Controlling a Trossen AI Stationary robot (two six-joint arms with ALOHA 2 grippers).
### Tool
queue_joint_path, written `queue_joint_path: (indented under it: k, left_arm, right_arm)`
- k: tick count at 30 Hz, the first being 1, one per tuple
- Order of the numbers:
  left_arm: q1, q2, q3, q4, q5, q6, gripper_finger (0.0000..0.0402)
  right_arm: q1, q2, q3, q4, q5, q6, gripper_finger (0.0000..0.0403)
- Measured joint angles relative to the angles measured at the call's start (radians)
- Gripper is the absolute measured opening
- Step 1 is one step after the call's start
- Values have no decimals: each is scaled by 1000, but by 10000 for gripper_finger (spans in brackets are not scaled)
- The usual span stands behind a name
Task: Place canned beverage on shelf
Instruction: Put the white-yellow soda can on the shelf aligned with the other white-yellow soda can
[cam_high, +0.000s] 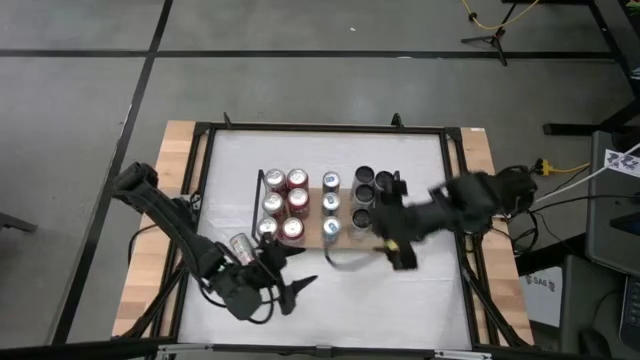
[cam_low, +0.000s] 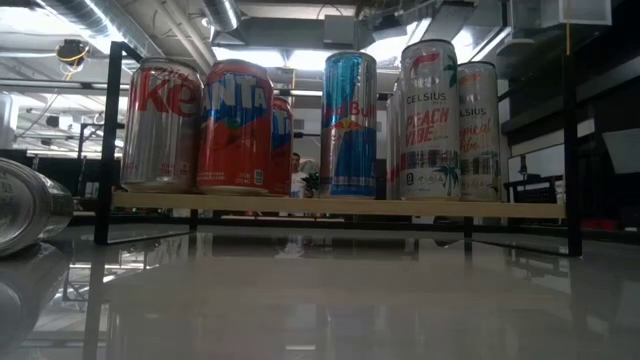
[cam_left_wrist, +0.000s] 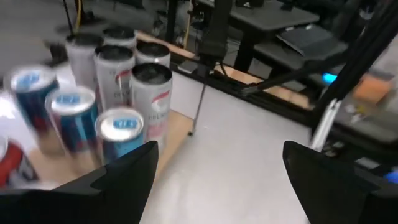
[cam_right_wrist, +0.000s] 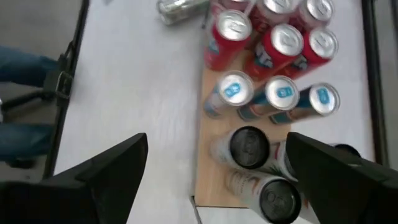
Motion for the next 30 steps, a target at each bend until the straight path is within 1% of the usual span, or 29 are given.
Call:
queue_joint_path:
  k: [4,6,8,11,15,18,21,24,26,30]
  left_arm:
    - [-26,-64,0,-120,50,-256,338]
    - [-42,-92,0,-205,118,-417,338]
    - [-57,-109,0,-295,216,-595,338]
    - [-84,-110,0,-428,352,-843,338]
    - [-116,-80,0,-598,495,-1154,338]
    - [-134,-52,-1,-717,580,-1328,337]
    - [-148,-18,-1,-837,615,-1466,337]
    - [-151,13,-1,-929,618,-1561,337]
    - [-151,34,-1,-970,607,-1591,337]
    - [-143,77,-1,-994,569,-1628,337]
  right_arm:
    - [120,-17,-25,-1,103,2,379]
    - [171,-17,-39,-1,152,6,379]
    - [211,-17,-57,3,179,11,379]
    - [248,-17,-108,45,186,10,379]
    - [258,-16,-186,131,177,5,379]
    - [257,-16,-243,194,169,3,379]
    - [253,-16,-298,248,170,1,379]
    - [249,-16,-331,271,164,1,379]
    - [243,-16,-347,281,160,1,379]
    - [242,-16,-355,288,160,1,379]
